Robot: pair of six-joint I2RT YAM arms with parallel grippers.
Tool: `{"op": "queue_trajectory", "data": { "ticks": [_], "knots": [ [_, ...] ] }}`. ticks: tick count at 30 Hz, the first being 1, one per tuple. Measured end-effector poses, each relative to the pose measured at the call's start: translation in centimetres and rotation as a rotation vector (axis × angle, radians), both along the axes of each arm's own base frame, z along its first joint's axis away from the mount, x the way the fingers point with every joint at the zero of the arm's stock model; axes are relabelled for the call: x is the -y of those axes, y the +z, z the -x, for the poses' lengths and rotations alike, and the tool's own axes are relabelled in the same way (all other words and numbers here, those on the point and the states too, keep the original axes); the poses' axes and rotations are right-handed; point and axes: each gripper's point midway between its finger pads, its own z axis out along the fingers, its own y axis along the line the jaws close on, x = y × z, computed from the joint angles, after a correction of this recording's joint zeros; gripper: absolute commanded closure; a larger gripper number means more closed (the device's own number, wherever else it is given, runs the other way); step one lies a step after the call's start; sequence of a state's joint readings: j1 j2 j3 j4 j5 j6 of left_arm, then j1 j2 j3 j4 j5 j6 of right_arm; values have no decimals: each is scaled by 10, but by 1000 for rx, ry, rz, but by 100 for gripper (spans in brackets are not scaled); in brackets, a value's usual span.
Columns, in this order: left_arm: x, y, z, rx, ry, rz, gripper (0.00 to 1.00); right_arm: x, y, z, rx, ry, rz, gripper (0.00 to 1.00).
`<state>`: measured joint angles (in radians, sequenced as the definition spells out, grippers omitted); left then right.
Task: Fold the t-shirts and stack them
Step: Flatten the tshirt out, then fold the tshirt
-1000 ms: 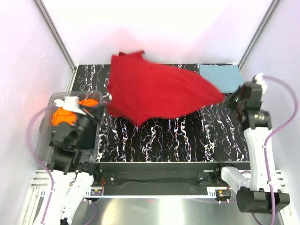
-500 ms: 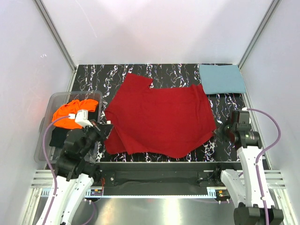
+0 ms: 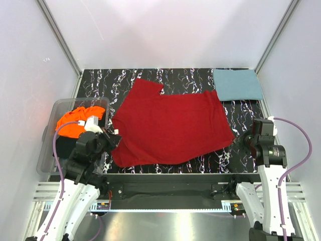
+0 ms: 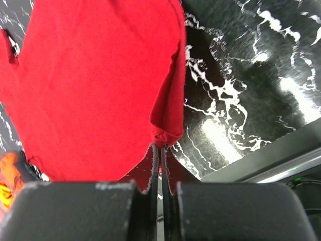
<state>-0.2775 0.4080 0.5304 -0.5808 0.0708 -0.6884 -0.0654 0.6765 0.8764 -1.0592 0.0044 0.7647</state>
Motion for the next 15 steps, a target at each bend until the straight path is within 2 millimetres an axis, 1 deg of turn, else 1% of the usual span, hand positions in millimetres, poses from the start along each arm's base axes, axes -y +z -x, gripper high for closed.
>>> {"op": "queue_trajectory", "data": {
  "ticks": [3, 9, 12, 15],
  "knots": [
    [0, -1, 0, -8, 1, -5, 100, 4, 3, 1, -3, -14, 17, 100],
    [-5, -2, -8, -41, 29, -45, 100, 9, -7, 4, -41, -33, 38, 100],
    [-10, -3, -16, -71, 48, -87, 100, 12, -14, -1, -52, -42, 48, 100],
    [-12, 1, -28, -98, 59, -126, 100, 13, -26, -14, -73, -41, 48, 100]
  ]
}}
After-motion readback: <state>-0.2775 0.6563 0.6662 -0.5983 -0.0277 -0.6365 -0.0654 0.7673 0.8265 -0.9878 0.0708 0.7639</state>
